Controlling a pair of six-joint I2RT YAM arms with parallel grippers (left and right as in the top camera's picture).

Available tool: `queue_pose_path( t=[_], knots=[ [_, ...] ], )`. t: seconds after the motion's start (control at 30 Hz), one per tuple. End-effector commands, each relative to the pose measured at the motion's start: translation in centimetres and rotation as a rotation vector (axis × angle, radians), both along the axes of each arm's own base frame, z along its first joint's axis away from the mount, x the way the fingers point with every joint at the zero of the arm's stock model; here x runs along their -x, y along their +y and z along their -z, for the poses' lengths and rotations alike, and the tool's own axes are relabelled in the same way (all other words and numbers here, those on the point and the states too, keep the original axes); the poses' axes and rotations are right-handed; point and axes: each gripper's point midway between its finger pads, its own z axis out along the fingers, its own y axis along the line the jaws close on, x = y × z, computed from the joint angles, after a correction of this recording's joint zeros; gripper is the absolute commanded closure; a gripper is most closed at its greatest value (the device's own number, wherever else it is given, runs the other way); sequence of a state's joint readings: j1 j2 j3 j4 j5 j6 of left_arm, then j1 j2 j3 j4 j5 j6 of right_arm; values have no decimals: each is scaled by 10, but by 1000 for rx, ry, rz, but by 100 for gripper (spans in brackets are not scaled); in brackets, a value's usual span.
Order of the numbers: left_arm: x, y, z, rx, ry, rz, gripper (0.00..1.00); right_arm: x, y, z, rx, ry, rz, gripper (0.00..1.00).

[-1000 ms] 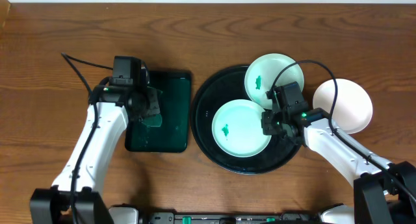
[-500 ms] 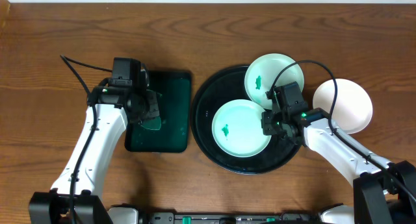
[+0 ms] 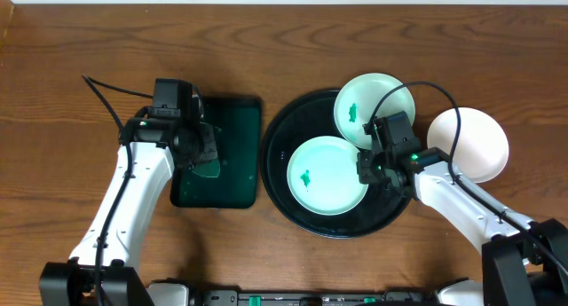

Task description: Clean dirty plates on tray and stack at the side

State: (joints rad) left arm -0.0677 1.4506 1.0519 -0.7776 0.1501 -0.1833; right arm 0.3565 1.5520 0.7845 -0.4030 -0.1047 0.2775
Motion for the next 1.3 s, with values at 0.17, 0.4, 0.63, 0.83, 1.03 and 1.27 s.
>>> queue_pose_path(
  t=[0.17, 0.4, 0.63, 0.83, 1.03, 1.27],
  knots=[
    [-2, 2, -4, -9, -14, -11, 93, 1, 4, 5, 4, 13, -15, 99],
    [3, 2, 1, -10, 4, -11, 93, 1, 7, 5, -13, 14, -21, 99],
    [4, 2, 3, -10, 10, -11, 93, 2, 13, 3, -36, 14, -36, 99],
    [11, 3, 11, -12, 34, -11, 93, 2, 14, 3, -36, 14, -38, 99],
    [14, 3, 15, -13, 46, -11, 93, 2, 14, 3, -36, 14, -38, 99],
    [14, 3, 15, -13, 45, -11, 93, 1, 14, 3, -37, 9, -38, 83]
  ],
)
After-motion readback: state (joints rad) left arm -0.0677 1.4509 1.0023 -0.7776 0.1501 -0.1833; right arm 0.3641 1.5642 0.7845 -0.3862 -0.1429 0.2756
